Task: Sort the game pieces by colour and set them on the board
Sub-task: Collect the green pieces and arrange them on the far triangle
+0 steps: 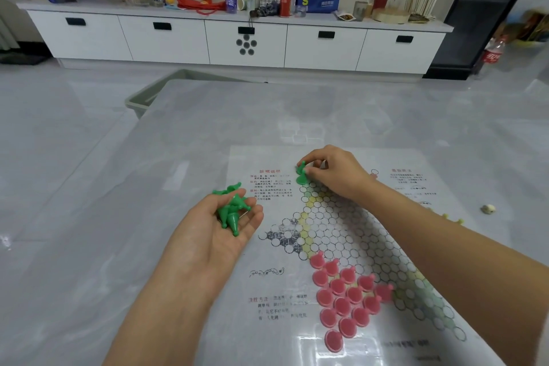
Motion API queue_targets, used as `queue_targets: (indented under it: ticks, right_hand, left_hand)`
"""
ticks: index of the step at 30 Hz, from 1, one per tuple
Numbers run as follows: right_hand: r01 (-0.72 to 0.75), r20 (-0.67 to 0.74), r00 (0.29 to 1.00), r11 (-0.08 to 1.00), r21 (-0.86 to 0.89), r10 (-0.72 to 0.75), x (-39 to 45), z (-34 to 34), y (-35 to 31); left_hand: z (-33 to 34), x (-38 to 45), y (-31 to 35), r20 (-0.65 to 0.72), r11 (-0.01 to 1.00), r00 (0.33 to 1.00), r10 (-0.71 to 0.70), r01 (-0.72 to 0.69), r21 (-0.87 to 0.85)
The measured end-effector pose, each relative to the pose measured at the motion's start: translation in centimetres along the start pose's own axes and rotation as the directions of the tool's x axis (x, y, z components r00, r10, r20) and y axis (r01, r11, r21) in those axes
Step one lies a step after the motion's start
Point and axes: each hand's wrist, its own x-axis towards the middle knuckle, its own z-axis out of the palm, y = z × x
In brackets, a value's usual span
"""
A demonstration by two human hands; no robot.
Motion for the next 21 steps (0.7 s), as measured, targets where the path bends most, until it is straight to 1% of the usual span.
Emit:
queue_targets:
  ticks: [5,8,10,13,14,16,18,21]
  right_hand:
    - [0.010,-0.015,1.000,0.999,-0.041,-0.011,0.1,0.2,0.0]
    - [0.017,-0.001,1.000,0.998,-0.062,-0.017,0.0,0.1,0.0]
    - [0.017,-0.007,1.000,0.999,-0.041,-0.018,-0.3,-0.1,0.1]
    - [-0.024,-0.072,0.997,0.999,0.024,0.026,-0.9,-0.6,0.3]
    - [-0.044,-0.066,0.997,0.998,0.047,0.047,-1.1,-0.7,0.3]
    - [-0.068,0.006,0.998,0.994,0.091,0.067,-1.5,-0.8,0.1]
    - [-0.071,0.052,0.996,0.994,0.083,0.067,-1.8,-0.6,-0.3]
    - [-0.072,-0.015,0.997,0.997,0.040,0.073,-1.8,0.1,-0.7]
  left_hand:
    - [0.0,-0.1,0.0,-0.009,1.000,1.000,-0.003,0.003,-0.005]
    - [0.0,-0.1,0.0,-0.011,1.000,1.000,-0.002,0.002,-0.006]
    - [0.0,-0.1,0.1,-0.008,1.000,1.000,-0.002,0.002,-0.008]
    - [0.1,-0.1,0.1,-0.006,1.000,1.000,-0.003,0.003,-0.010]
    - [0.1,-0.1,0.1,-0.006,1.000,1.000,-0.003,0.003,-0.010]
    - [0.1,-0.1,0.0,-0.006,1.000,1.000,-0.003,0.003,-0.010]
    - [0.1,-0.1,0.0,-0.005,1.000,1.000,-0.001,0.001,-0.012]
    - [0.1,-0.2,0.0,-0.002,1.000,1.000,-0.001,0.001,-0.015]
